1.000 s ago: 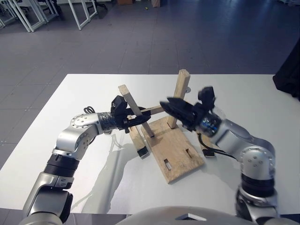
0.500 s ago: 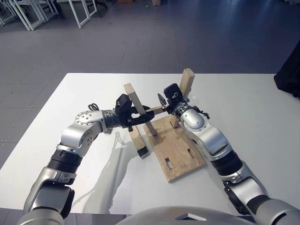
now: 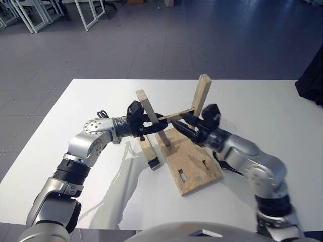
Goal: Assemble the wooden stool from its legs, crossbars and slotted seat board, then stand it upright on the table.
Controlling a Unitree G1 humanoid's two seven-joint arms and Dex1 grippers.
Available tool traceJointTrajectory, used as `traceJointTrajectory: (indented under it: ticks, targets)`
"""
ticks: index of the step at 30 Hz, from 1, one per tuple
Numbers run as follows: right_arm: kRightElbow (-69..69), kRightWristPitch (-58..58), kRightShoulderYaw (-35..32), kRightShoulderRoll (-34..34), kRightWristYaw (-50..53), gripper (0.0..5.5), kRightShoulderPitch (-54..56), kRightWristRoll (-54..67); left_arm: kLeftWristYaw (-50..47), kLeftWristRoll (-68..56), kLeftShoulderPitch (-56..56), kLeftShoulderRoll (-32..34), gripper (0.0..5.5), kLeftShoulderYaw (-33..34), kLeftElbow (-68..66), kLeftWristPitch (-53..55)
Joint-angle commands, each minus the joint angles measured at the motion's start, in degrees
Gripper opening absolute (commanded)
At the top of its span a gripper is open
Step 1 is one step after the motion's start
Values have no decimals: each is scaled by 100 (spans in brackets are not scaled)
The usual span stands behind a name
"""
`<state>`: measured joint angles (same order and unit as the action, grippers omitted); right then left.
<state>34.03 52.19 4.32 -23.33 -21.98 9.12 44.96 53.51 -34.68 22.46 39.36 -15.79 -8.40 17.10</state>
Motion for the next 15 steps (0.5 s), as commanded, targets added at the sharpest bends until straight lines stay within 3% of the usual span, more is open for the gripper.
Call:
traceJointTrajectory:
  ticks: [1, 4, 11, 15]
  targets:
    - [-1079, 259, -642, -1434, 606, 217, 447, -1366, -99, 1682, -464, 314, 205, -934, -1270, 353]
    - [-1766, -224, -117, -1041, 1553, 217, 978, -2486, 19, 1745, -253, 267, 205, -994, -1483, 195]
    - [-2558, -1056, 1496, 1656, 1804, 217, 2188, -2991, 329, 1786, -66, 124, 205, -1278, -1598, -89]
    - [-1875, -1014, 1493, 2086, 1413, 217, 1933, -2603, 558, 1899, 157, -42, 205, -1452, -1900, -400]
